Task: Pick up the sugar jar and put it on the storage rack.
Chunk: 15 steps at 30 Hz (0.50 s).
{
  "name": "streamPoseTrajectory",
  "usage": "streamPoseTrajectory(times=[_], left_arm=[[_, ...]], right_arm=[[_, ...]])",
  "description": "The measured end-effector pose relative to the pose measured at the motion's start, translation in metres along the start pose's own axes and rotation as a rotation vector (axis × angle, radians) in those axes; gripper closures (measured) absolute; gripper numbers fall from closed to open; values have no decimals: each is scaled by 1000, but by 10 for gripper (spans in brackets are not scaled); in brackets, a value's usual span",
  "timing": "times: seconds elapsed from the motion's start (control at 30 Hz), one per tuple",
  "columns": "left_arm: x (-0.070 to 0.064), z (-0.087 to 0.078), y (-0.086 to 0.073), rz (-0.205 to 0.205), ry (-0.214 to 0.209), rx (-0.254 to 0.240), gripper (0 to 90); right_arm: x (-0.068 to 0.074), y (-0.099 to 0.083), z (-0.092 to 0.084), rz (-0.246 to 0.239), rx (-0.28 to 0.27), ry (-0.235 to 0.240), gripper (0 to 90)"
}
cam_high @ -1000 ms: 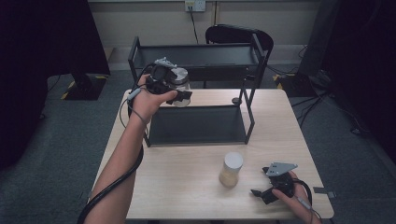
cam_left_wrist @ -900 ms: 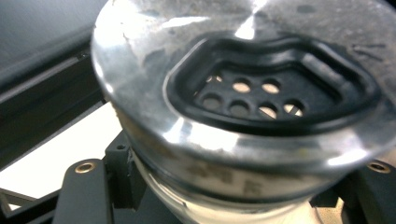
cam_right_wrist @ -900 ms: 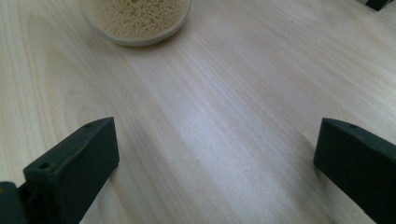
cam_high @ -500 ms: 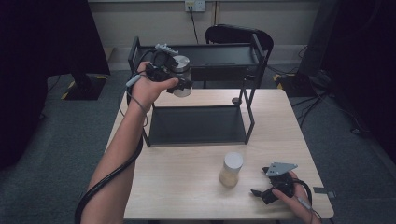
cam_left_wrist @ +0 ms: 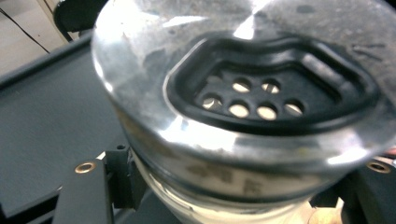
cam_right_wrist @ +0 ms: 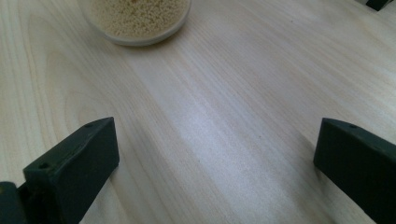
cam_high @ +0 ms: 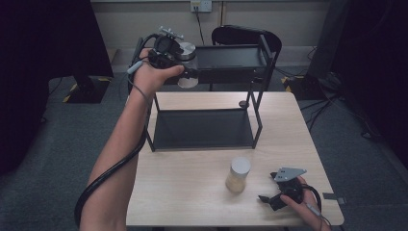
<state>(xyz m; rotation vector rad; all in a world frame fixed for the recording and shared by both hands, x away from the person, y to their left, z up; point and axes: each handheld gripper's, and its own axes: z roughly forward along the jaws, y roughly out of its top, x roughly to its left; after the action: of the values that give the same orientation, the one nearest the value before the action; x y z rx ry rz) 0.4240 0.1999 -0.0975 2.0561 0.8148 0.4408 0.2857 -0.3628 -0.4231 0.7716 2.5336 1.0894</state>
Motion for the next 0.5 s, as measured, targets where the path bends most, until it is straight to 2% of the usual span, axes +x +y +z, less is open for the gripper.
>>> streamPoseTrajectory(times=[0.2, 0.33, 0.5], left_arm=[[2, -1, 12, -1, 14, -1, 304], [6, -2, 16, -17, 14, -13, 304], [10, 0, 23, -22, 27, -2, 304]], right_arm=[[0, 0, 0, 0, 1, 0, 0], [0, 0, 0, 0, 1, 0, 0], [0, 0, 0, 0, 0, 0, 0]])
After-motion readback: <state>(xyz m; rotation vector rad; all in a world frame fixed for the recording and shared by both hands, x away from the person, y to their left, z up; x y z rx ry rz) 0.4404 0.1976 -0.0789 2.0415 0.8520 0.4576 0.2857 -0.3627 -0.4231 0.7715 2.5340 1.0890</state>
